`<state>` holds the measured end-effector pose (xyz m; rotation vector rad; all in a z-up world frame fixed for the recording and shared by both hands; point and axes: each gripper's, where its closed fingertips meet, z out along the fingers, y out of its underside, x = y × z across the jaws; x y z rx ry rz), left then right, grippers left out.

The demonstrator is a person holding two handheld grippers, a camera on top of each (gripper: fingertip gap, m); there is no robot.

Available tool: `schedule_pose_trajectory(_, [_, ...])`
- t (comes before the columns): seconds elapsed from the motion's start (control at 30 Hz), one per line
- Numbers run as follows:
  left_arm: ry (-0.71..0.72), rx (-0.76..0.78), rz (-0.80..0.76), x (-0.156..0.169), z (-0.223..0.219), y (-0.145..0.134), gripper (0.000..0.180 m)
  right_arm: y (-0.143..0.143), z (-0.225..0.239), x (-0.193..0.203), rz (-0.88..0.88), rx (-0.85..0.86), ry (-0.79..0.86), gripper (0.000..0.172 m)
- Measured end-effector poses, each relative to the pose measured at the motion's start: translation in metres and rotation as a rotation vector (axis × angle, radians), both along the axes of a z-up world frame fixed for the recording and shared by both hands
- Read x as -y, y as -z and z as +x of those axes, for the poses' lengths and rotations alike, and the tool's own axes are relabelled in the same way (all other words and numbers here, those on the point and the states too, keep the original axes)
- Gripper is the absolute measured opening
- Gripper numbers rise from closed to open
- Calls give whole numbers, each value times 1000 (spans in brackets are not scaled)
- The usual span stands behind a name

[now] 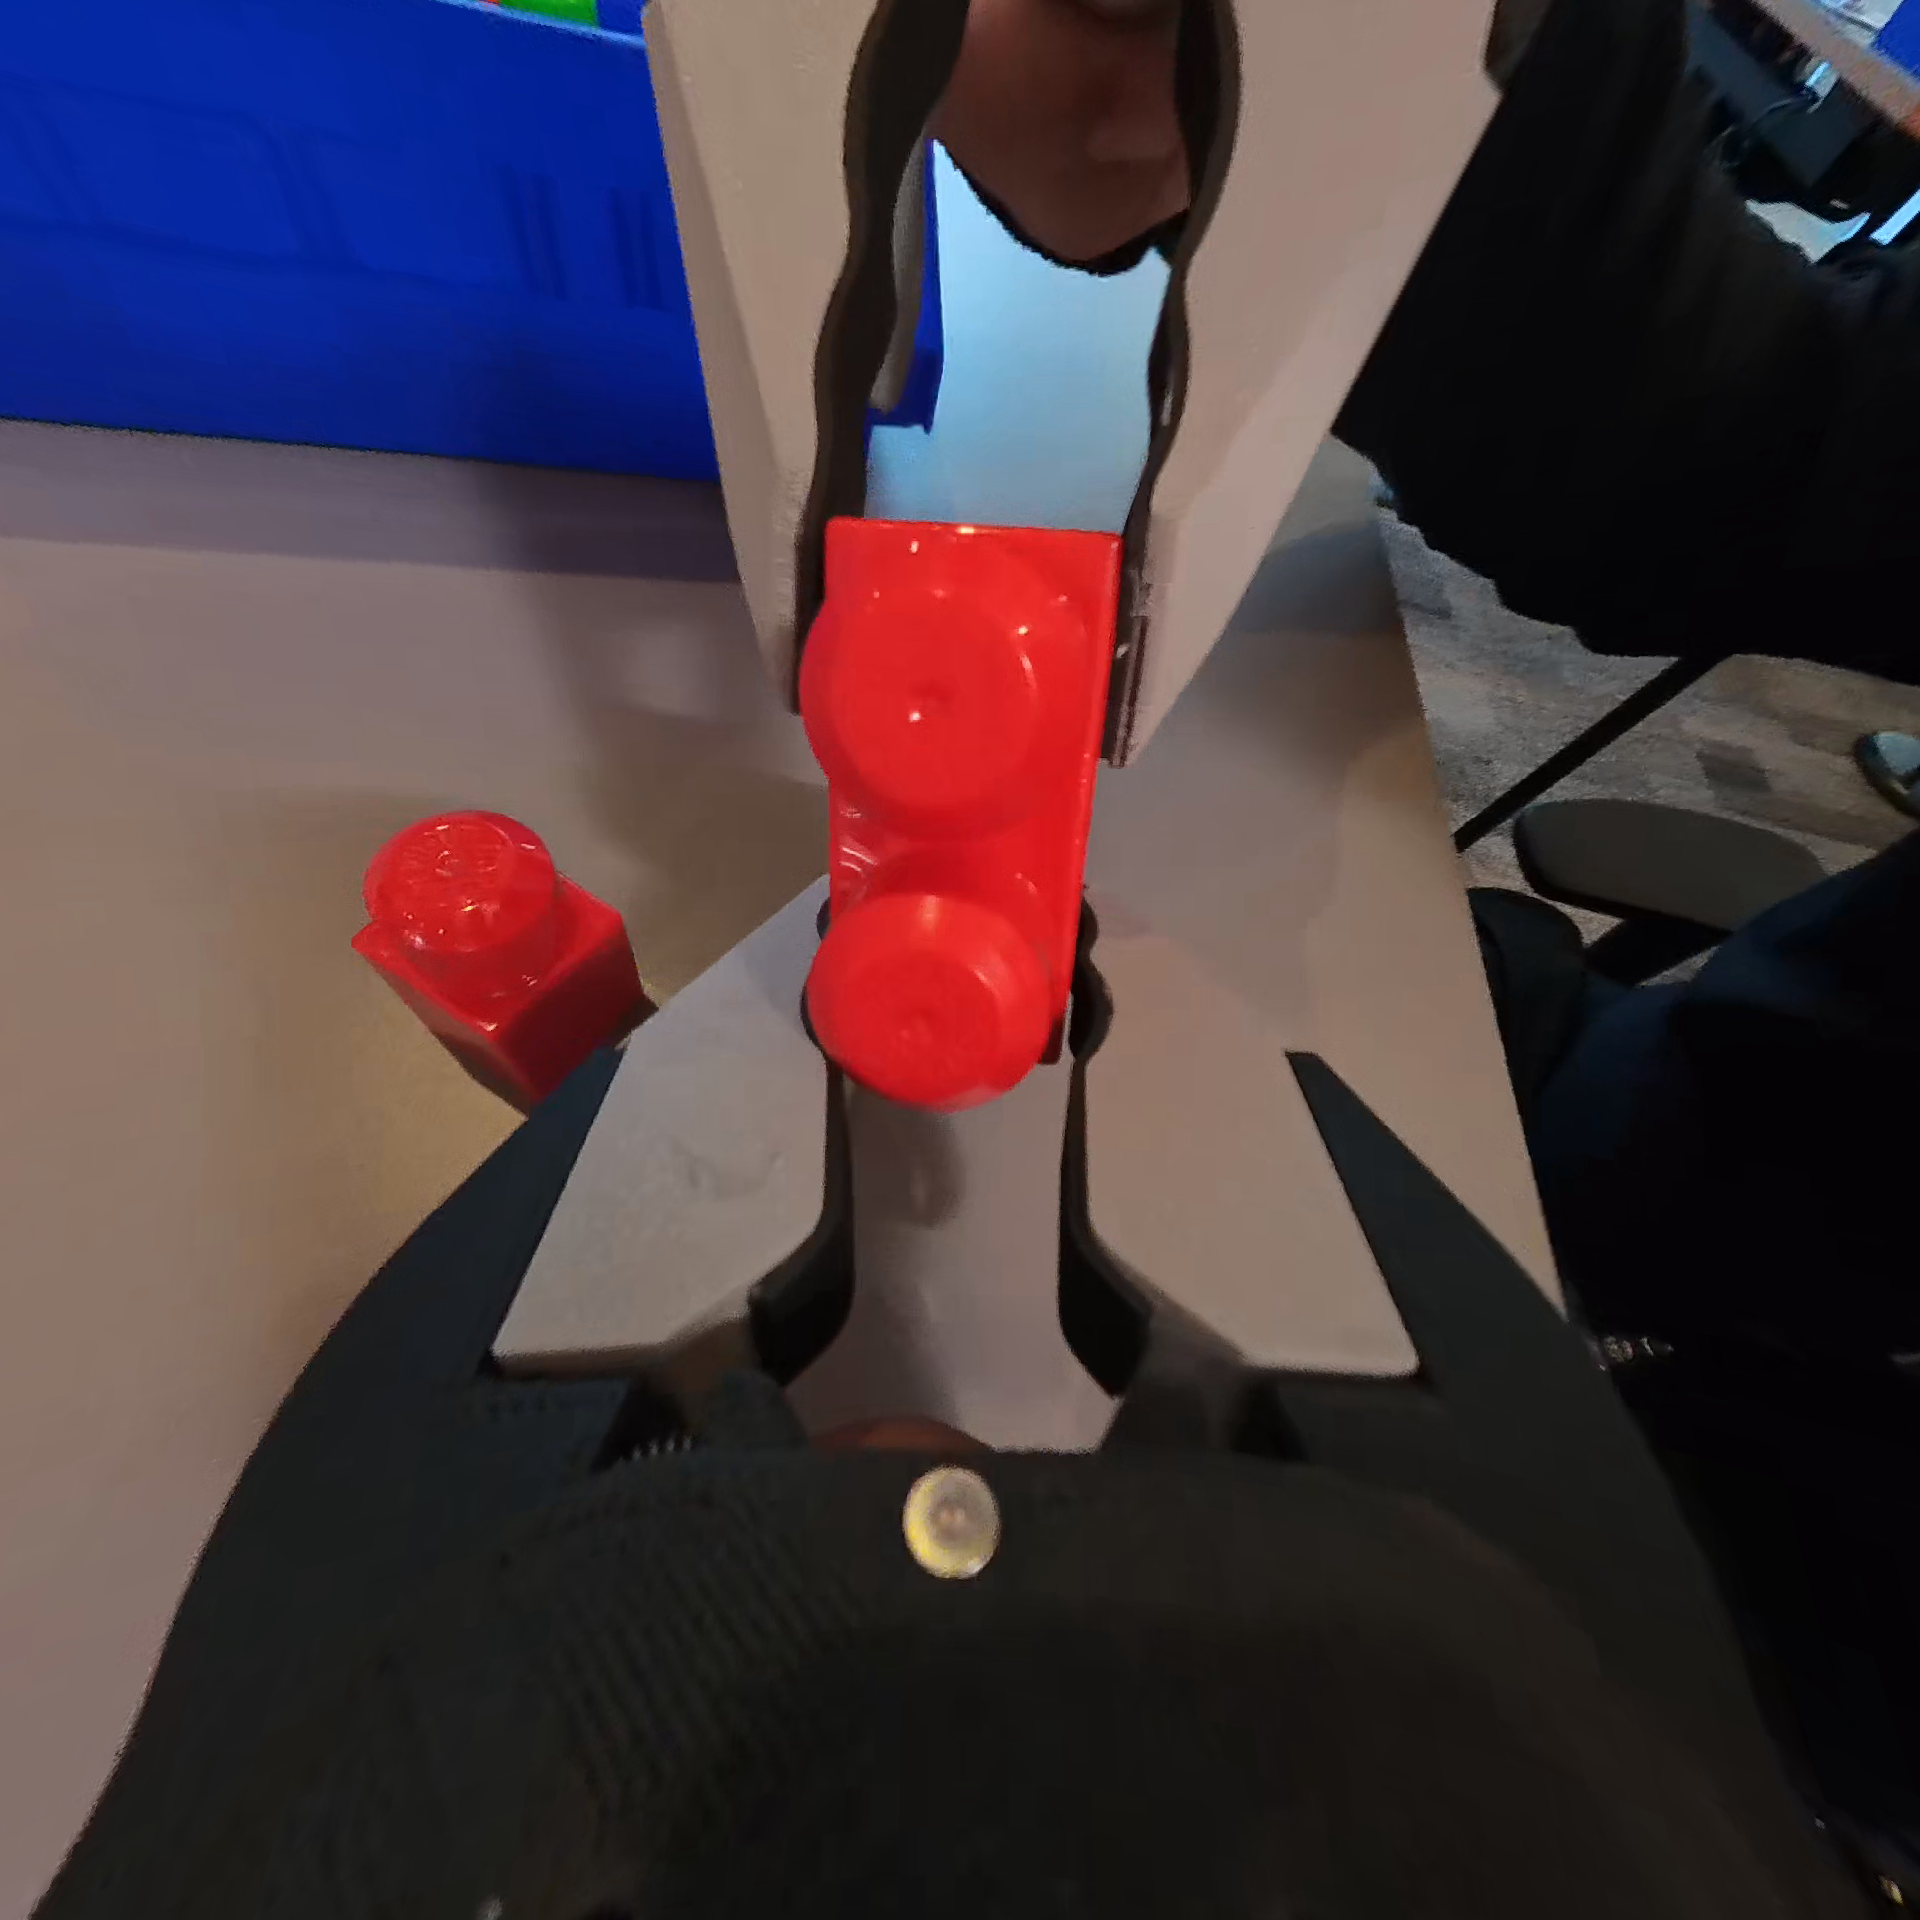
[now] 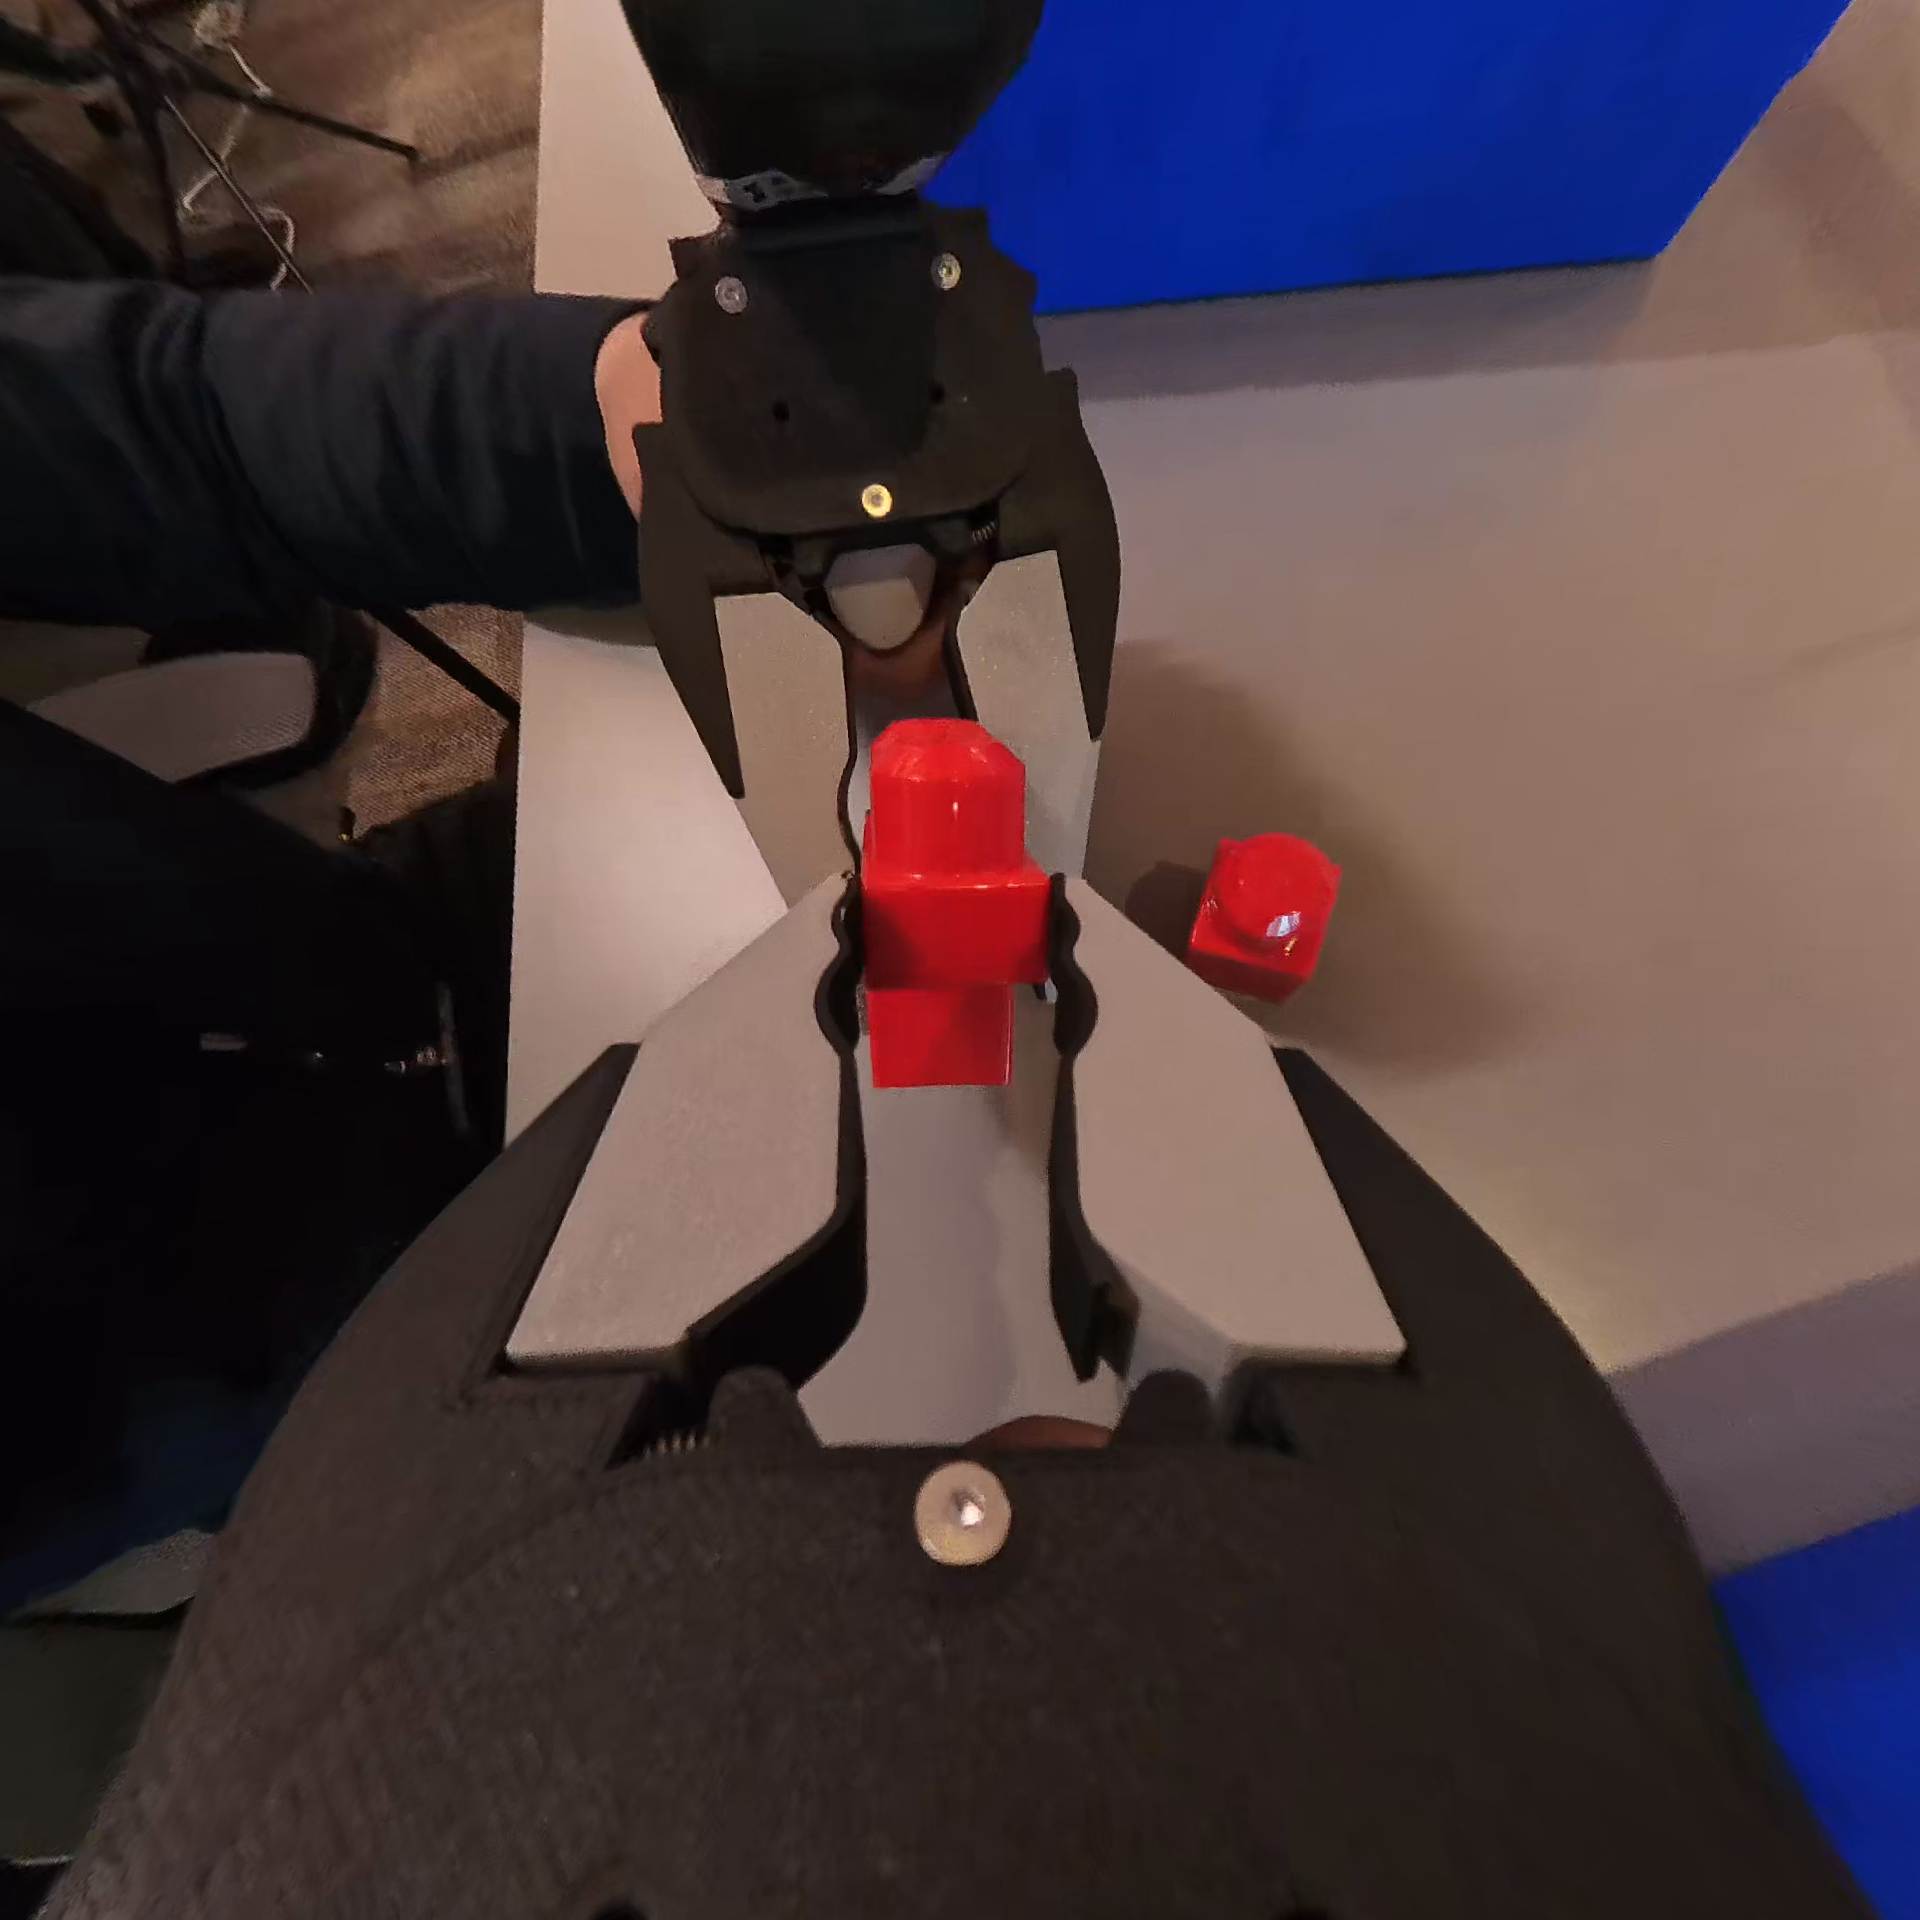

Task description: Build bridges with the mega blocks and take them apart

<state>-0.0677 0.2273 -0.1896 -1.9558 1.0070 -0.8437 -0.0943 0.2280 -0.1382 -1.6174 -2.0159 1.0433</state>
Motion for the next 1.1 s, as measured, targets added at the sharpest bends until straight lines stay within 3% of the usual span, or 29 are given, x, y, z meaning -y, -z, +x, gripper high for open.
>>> schedule_pose_trajectory(0.3, [26,-80,56,4,0,4,47,7,11,4,-13,35,-30,32])
schedule_pose_trajectory(0.6, [88,-5,70,14,10,-8,45,3,8,15,36,36,-94,32])
schedule_pose_trajectory(0.97, [101,-52,78,15,13,0,40,6,2,20,58,72,-133,32])
schedule_pose_trajectory(1.1, [89,31,61,14,14,-11,41,2,0,19,14,17,-112,32])
